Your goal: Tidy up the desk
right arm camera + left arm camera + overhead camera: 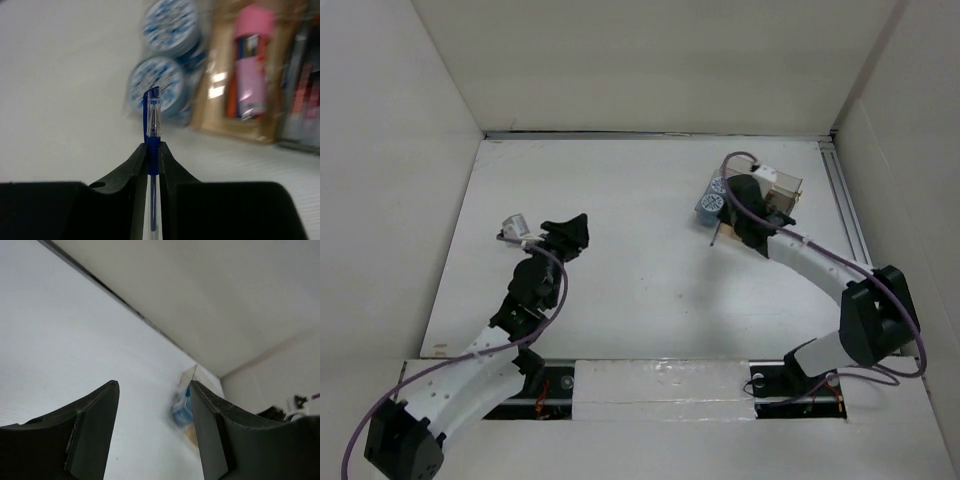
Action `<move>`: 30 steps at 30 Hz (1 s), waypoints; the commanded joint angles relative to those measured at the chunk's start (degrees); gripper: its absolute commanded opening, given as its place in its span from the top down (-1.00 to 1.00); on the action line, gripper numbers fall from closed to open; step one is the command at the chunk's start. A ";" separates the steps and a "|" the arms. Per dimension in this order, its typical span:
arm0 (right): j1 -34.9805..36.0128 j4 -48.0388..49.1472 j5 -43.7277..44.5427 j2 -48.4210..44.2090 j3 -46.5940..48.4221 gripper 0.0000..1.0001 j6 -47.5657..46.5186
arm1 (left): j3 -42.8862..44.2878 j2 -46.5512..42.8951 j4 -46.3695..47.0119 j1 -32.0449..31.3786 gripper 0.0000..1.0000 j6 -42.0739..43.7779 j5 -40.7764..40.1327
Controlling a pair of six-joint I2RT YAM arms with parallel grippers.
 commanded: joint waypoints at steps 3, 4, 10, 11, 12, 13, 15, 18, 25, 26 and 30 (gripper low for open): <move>-16.83 5.82 -3.16 -2.57 -2.52 1.00 -1.54 | 6.80 10.50 5.57 -0.19 -0.11 3.35 15.66; -18.26 6.69 -3.16 -1.96 -2.43 1.00 -1.37 | 7.24 11.74 5.49 -0.19 -0.11 3.44 16.11; -27.04 9.76 -4.29 0.15 -1.98 1.00 -1.71 | 8.92 15.27 4.69 -0.19 -0.11 3.87 17.79; -29.58 10.04 -5.09 0.93 -2.07 1.00 -1.98 | 8.66 15.09 5.04 -0.19 -0.11 3.88 17.18; -30.56 9.95 -5.79 1.55 -1.64 1.00 -2.41 | 8.57 14.92 5.05 -0.19 -0.12 3.88 16.82; -31.18 10.04 -6.15 2.34 -0.59 1.00 -2.59 | 8.48 14.83 4.87 -0.19 -0.12 3.88 16.73; -31.81 10.04 -6.15 4.01 0.12 1.00 -3.30 | 8.48 14.56 4.96 -0.19 -0.12 4.05 16.91; -32.33 9.86 -5.80 4.89 0.21 1.00 -3.30 | 8.48 14.56 4.61 -0.19 -0.12 4.32 15.50; -32.16 8.39 -7.47 6.38 1.69 0.74 -3.04 | 8.74 14.56 4.08 -0.19 -0.13 4.49 15.15; -32.16 8.37 -7.47 6.39 1.70 0.74 -3.03 | 8.74 14.56 4.08 -0.19 -0.13 4.40 15.15; -30.41 6.96 -7.64 4.21 1.36 0.10 -2.86 | 8.83 14.65 3.73 -0.19 -0.13 4.93 14.80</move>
